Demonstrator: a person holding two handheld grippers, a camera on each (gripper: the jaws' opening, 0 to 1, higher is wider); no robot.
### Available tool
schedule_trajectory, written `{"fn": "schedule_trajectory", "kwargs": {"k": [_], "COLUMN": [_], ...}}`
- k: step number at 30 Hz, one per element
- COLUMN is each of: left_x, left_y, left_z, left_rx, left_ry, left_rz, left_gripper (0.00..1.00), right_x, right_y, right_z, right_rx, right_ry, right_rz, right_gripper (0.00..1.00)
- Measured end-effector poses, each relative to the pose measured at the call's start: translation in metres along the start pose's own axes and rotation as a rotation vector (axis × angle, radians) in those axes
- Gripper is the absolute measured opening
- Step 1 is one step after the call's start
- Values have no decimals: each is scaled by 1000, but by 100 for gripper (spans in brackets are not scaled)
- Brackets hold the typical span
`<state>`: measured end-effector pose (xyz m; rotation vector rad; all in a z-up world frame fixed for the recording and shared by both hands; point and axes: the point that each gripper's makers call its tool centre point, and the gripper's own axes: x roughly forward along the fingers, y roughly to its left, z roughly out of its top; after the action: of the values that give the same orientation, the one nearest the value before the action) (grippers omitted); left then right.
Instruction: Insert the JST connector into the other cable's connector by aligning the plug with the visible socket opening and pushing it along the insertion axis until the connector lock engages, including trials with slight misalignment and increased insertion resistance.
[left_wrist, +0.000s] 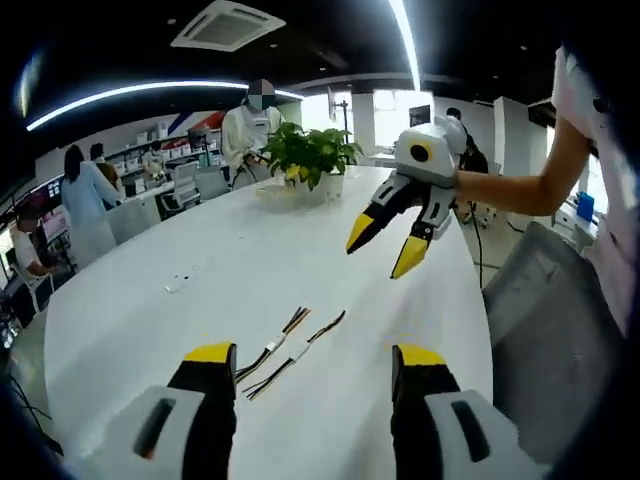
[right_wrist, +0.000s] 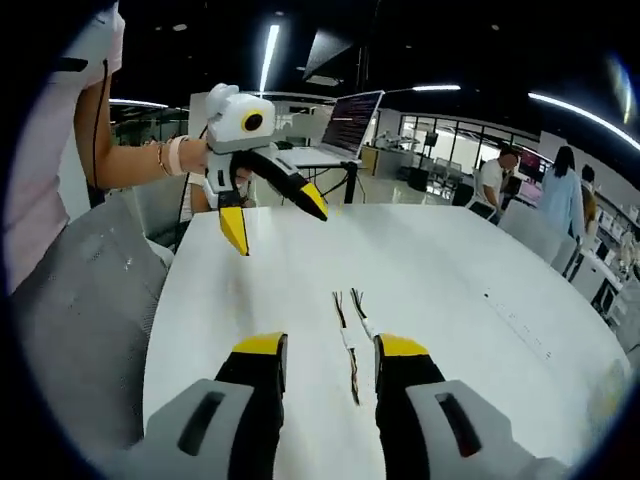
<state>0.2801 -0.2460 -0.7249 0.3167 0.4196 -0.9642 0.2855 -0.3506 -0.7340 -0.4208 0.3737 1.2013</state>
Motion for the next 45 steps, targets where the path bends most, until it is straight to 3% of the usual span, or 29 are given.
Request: {"fn": "schedule_trajectory", "kwargs": {"k": [3, 6, 11, 14, 16, 18, 21, 25, 28, 31, 41, 45], "left_x": [0, 1, 2, 1, -2, -3, -3, -3, -4, -3, 2, 5], "left_y": [-7, -10, -6, -10, -4, 0, -2, -11, -10, -11, -25, -28], "left_z": [-4, -9, -32, -36, -42, -49, -57, -52, -57, -60, -68, -74], "left_rx": [5, -37, -53, -103, -177, -205, -206, -247, -287, -275, -291, -271], "left_ry": [17, 30, 116, 120, 136, 156, 183, 150, 167, 164, 157, 187], "left_rz": [-9, 7, 59, 70, 133, 170, 181, 163, 194, 201, 196, 197], "left_gripper": [60, 61, 59, 66, 70, 78, 84, 84, 87, 87, 91, 90], "right_x": [-8, -16, -20, -22, -25, -24, -24, -23, -18, -13, 3, 6], "right_y": [-4, -7, 1, 3, 1, 4, 14, 22, 30, 35, 49, 46], "right_z": [-6, -9, -27, -35, -41, -39, -33, -32, -38, -61, -72, -69], "right_rx": [29, 81, 136, 183, 203, 197, 250, 268, 282, 330, 312, 349], "right_ry": [24, 20, 95, 122, 161, 155, 136, 137, 152, 248, 286, 245], "right_rz": [-45, -59, -60, -83, -132, -139, -143, -162, -168, -216, -243, -255], "right_gripper": [33, 41, 46, 51, 47, 45, 53, 61, 66, 69, 72, 71]}}
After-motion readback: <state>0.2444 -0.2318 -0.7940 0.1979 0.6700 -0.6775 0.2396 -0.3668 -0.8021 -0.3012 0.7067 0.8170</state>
